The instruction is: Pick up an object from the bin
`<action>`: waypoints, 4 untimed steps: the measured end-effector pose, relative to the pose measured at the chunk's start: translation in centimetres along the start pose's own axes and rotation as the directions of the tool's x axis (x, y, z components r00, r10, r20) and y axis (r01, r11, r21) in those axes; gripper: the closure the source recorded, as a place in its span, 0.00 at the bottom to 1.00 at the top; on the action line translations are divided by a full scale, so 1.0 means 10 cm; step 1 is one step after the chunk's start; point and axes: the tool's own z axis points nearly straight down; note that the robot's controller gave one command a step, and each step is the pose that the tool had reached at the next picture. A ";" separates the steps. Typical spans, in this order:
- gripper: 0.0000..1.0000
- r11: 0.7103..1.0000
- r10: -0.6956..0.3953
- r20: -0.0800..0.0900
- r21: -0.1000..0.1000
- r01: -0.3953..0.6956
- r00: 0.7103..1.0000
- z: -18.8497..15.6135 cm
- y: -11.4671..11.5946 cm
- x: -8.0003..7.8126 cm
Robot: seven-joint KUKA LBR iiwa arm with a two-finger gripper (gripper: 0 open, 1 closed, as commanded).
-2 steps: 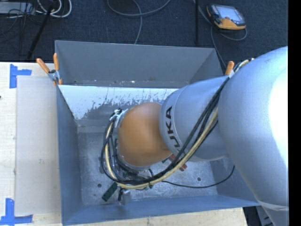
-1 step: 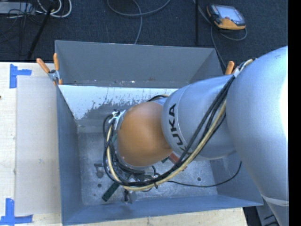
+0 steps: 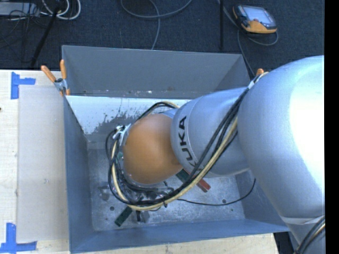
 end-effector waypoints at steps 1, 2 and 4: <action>0.00 1.000 0.005 0.000 -0.001 -0.005 1.000 0.00 0.00 0.00; 1.00 1.000 0.006 0.001 -0.001 -0.006 1.000 0.00 0.00 0.00; 1.00 1.000 0.018 0.004 0.002 -0.018 1.000 -0.70 0.01 -0.02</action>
Offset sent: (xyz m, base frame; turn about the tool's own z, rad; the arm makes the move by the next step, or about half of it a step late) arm 0.0000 0.0000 0.0000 0.0000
